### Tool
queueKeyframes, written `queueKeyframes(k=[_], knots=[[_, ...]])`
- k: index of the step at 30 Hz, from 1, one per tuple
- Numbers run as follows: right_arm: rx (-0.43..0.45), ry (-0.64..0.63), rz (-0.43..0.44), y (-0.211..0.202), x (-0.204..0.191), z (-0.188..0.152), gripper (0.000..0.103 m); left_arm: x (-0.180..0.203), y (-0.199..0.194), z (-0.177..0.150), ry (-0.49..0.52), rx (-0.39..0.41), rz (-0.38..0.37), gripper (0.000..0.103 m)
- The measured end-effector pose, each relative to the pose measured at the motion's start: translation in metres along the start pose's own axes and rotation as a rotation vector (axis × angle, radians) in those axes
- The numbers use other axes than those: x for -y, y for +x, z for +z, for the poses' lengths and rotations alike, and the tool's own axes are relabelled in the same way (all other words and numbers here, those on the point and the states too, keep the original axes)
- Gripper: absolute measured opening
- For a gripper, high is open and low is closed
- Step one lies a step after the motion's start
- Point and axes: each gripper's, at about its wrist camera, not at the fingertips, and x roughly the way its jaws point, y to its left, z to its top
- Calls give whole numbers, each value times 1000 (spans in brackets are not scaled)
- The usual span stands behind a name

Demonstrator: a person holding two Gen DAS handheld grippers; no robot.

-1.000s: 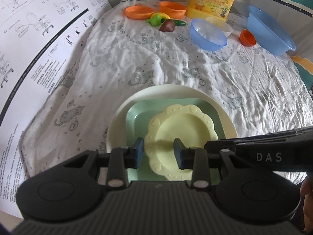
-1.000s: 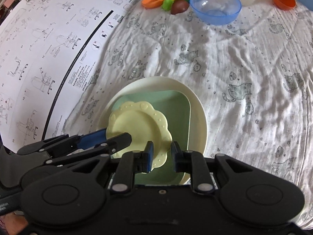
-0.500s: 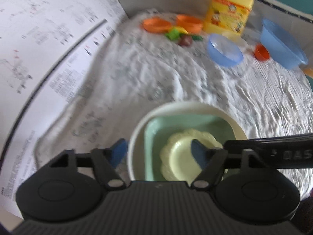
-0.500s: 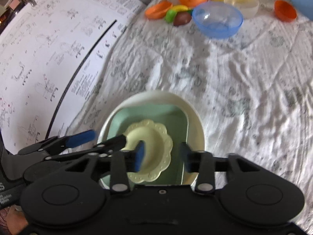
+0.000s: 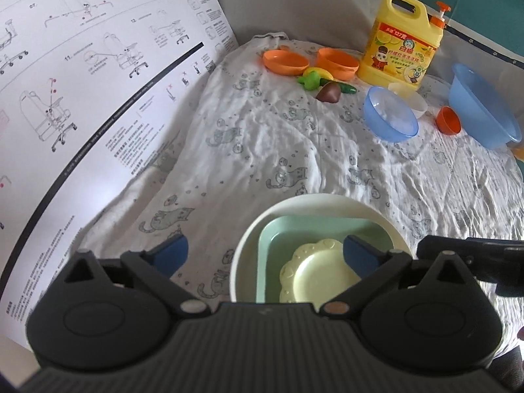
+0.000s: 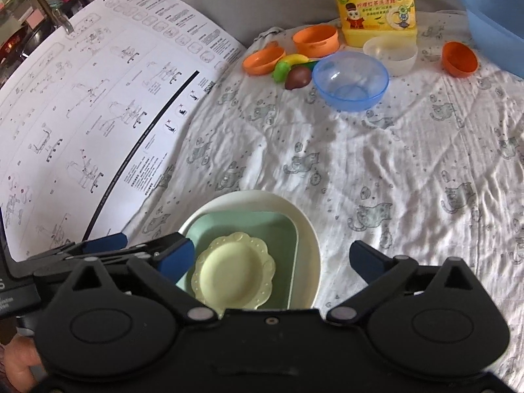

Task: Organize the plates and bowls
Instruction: 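Open both grippers and lift them off the yellow plate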

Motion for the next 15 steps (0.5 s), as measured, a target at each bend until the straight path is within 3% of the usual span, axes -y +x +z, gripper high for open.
queueKeyframes(k=[15], knots=[[29, 80, -34, -5, 33, 8, 103, 29, 7, 24, 59, 15, 2, 103]])
